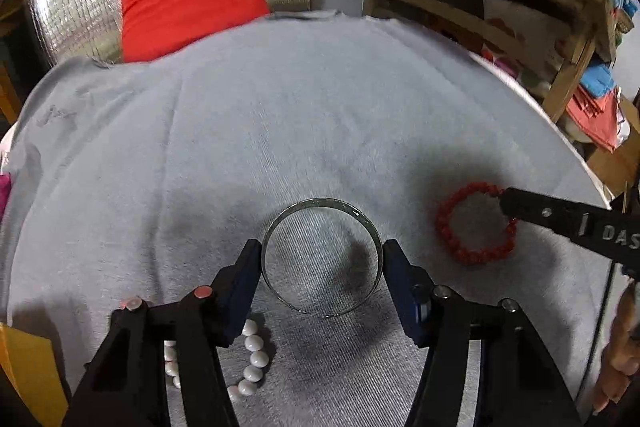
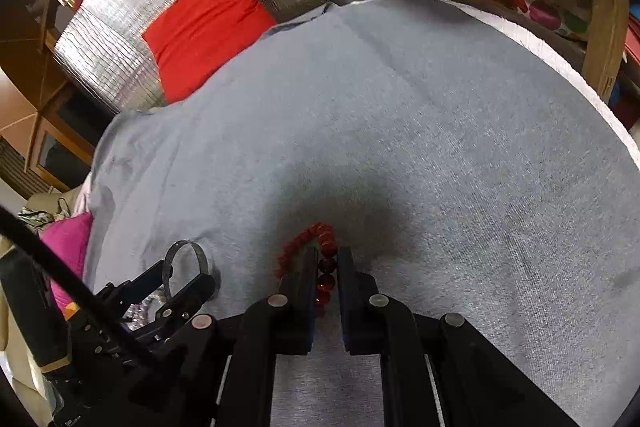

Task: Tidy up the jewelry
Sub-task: 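Grasp the red bead bracelet with the right tool while the left tool grasps the silver bangle, then lift the red bead bracelet and silver bangle off the cloth with both tools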

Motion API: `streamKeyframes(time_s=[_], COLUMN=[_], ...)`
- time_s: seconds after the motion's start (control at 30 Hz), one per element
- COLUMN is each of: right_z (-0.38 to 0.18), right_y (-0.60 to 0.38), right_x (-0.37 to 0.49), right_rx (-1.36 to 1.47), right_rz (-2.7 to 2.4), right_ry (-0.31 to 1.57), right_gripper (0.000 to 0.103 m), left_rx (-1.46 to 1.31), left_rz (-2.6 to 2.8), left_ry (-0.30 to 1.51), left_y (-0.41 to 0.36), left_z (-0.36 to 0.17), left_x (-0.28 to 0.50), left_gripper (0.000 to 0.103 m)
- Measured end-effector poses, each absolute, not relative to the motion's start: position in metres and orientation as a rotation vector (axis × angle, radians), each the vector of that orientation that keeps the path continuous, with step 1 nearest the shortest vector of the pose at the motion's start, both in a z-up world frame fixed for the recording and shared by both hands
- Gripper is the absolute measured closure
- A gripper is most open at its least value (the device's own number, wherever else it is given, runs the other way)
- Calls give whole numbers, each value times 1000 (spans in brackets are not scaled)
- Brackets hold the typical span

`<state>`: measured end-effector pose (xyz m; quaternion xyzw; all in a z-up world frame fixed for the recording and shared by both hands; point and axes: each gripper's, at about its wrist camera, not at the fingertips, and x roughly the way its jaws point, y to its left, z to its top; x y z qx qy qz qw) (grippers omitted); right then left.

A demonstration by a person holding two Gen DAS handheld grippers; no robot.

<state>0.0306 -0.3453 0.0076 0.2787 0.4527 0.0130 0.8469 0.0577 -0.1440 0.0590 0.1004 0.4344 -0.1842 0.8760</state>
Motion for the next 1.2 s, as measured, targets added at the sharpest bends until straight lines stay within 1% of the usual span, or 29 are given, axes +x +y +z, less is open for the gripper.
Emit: streamKeyframes(time_s=[0.23,0.5,0.7,1.03,1.2], right_z=[25,50,55,55,48], right_y=[-346,-325,-303,-290,-294], right_x=[24,14,10,1,-5], right_rx=[648,646,612,623,640], right_rz=[109,195,220,314,354], right_ry=[863,752,757,764,806], right_gripper=[93,93,93,93,93], left_rx=[217,162,105,23,27], left_rz=[-347,-248,-205,-141,-139], left_ry=[795,767,765,794,814], left_y=[-124,-77,-60,-36,-38], left_z=[110,145,146,133,125], left_x=[19,-31,-58,-91,-97], left_gripper=[40,40,40,40,40])
